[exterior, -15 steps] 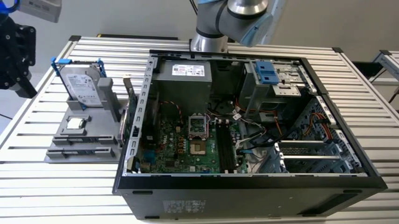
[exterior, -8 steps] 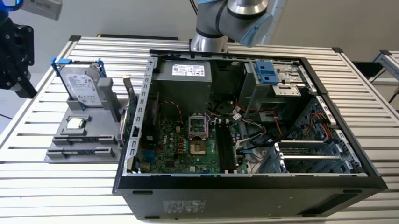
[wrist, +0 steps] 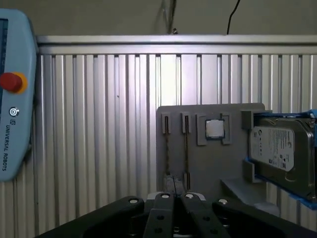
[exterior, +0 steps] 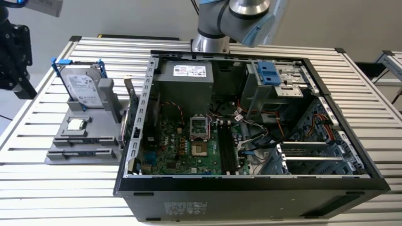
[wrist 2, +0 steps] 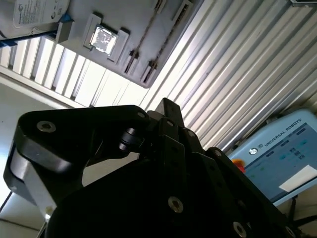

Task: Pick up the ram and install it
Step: 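Pick up the ram and move it above insertion slot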

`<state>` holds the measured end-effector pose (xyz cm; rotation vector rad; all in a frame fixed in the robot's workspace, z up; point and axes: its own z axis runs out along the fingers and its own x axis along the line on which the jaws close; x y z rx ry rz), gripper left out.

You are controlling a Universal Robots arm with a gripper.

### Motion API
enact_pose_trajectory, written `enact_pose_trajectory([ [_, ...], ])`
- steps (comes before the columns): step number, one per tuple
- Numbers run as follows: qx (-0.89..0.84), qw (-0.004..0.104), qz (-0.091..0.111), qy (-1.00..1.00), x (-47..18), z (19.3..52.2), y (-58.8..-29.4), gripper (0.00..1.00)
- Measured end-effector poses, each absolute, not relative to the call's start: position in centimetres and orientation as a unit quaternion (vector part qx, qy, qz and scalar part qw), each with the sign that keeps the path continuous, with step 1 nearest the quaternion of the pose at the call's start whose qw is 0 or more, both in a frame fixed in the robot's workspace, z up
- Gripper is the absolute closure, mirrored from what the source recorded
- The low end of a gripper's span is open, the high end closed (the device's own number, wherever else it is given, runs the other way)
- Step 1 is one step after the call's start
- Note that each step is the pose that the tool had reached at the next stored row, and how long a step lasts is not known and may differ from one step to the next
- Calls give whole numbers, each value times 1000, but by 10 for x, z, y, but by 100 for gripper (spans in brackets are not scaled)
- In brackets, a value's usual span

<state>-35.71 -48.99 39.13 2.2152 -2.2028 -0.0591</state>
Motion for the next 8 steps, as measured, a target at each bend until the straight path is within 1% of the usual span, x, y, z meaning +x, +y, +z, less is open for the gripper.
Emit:
enact_pose_trajectory([
  [8, 734, 9, -19, -679, -357, 391, -490, 100],
])
